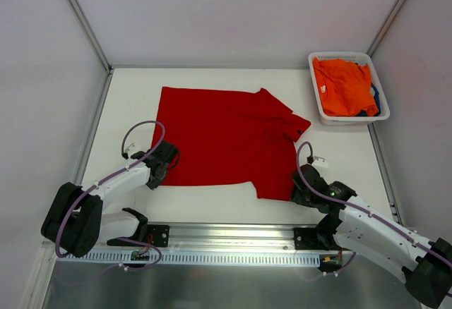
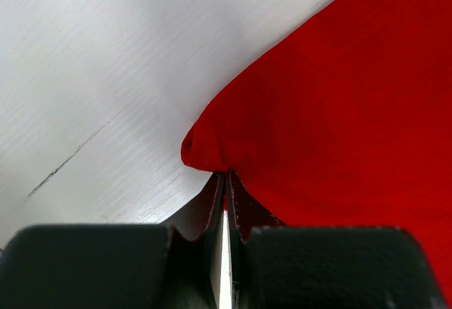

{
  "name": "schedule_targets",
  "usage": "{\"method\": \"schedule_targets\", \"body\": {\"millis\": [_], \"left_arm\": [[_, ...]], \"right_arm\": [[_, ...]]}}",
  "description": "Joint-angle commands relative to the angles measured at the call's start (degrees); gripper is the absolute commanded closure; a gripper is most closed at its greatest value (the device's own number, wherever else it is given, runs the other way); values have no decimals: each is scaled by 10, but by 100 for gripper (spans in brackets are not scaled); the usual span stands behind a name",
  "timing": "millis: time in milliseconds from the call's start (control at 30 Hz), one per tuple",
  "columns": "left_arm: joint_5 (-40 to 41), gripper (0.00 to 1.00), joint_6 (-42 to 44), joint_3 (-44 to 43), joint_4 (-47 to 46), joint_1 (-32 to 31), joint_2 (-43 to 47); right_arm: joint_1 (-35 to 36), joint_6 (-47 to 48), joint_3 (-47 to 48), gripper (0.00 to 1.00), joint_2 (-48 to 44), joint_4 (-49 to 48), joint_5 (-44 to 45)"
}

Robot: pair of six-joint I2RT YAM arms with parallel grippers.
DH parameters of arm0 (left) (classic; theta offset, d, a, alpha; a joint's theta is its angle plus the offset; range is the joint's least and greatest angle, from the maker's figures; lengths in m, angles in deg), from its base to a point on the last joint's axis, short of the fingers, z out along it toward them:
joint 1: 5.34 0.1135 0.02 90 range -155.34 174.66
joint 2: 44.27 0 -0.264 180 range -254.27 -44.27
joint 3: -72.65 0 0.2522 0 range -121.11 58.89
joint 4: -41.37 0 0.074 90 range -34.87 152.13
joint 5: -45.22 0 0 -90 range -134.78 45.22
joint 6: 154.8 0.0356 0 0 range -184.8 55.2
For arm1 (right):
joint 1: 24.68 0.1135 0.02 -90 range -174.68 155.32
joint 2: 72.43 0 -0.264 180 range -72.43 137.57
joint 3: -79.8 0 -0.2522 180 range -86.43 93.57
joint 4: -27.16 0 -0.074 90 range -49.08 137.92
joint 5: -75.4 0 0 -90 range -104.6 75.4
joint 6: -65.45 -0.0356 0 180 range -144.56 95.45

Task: Fold and stack the t-shirts
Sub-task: Flatten the tshirt out

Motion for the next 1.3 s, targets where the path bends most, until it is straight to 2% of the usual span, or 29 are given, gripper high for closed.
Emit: {"method": "schedule_targets", "body": {"millis": [0, 300, 667, 1100, 1200, 1267], "left_arm": [[-4, 100, 2, 11, 19, -4, 1], [-4, 100, 2, 10, 19, -4, 1], [-5, 100, 4, 12, 18, -4, 5], [-6, 100, 8, 12, 16, -5, 6], [-6, 100, 8, 13, 16, -4, 7], [-6, 100, 8, 12, 15, -4, 6]], "right_arm": [[4, -26, -3, 58, -19, 16, 13], [8, -67, -10, 58, -63, 72, 29], [22, -83, -9, 59, -18, 55, 43], [24, -48, -2, 62, 26, -4, 49], [24, -40, 4, 69, 34, -10, 53], [24, -35, 6, 78, 41, -14, 56]]}}
